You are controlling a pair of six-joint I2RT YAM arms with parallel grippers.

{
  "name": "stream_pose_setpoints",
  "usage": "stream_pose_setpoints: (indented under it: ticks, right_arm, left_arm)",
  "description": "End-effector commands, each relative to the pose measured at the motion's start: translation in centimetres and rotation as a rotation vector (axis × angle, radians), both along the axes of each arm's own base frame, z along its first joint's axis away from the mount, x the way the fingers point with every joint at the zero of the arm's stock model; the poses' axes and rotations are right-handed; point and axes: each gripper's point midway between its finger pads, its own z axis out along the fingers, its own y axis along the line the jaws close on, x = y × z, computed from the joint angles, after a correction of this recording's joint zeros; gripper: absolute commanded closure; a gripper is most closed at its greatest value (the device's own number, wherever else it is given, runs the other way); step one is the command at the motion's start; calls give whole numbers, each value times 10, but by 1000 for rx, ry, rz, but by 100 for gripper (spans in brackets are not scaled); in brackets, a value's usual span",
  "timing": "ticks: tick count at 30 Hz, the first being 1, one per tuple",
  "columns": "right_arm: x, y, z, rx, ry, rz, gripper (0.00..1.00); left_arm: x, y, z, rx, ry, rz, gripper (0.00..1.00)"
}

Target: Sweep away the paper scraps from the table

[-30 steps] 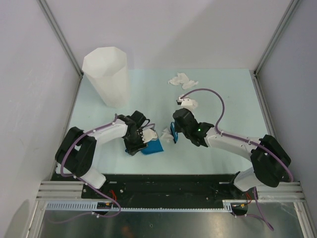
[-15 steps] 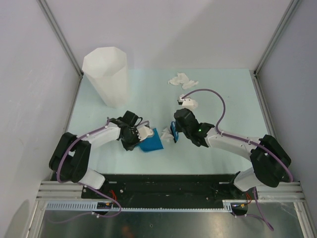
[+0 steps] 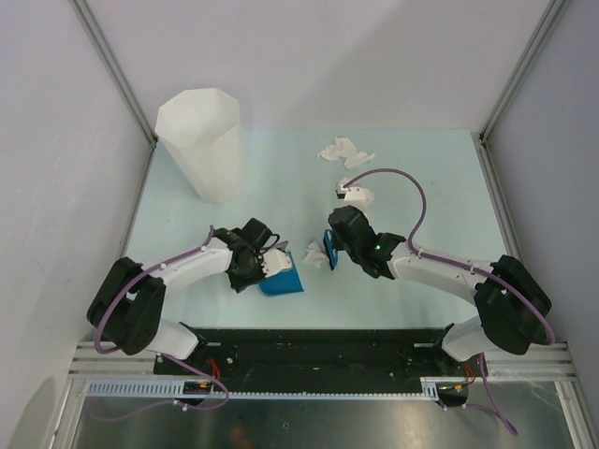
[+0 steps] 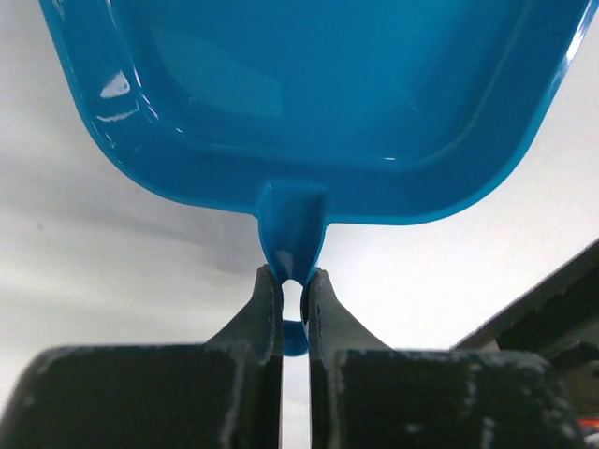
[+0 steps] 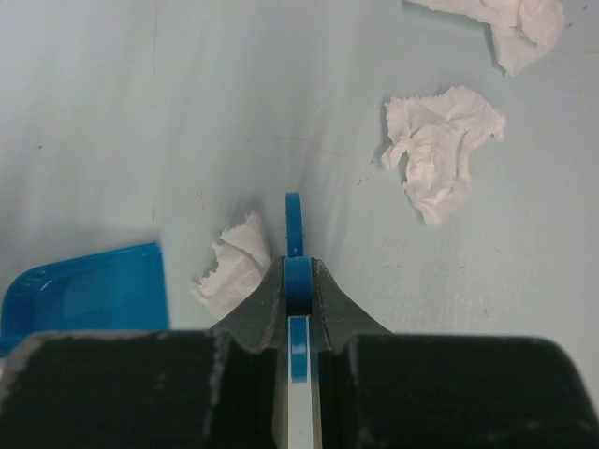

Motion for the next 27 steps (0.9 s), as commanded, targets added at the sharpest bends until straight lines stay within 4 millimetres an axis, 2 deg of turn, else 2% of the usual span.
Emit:
stream_pose_setpoints:
  ticks: [1,11,12,13,15,16,18,19,20,24,26,27]
  right_arm:
    - [0,-3,12,18,-38,-23,100]
    - [2,12,9,49,-39,27,100]
    - [5,23,20,104,-68,46,100]
    - [3,32,20,132,-65,77,100]
    - [-13,69,32,249,-41,219,100]
    - [-20,84,45,302,-39,258,100]
    - [-39,105,49,308,-14,342,100]
    - [-39,111,58,314,-17,355,100]
    - [-41,112,57,303,-3,360,100]
    - [-37,83,49,233,34,281,100]
    - [-33,71,55,227,14,248,100]
    - [-33,65,64,223,-8,242,100]
  left_arm:
    - [5,20,30,116,-57,17,100]
    - [14,13,19,157,9,-21,100]
    - [14,11,19,151,15,-24,100]
    - [16,9,19,144,14,-24,100]
    - [16,7,18,137,24,-24,100]
    - [18,5,18,128,23,-20,100]
    - [18,-1,16,105,38,-22,100]
    - [17,-6,16,80,49,-21,100]
    - [18,-6,16,78,47,-18,100]
    - [16,-15,13,-1,79,2,100]
    - [15,-15,9,-24,86,11,100]
    - [16,-15,8,-38,85,20,100]
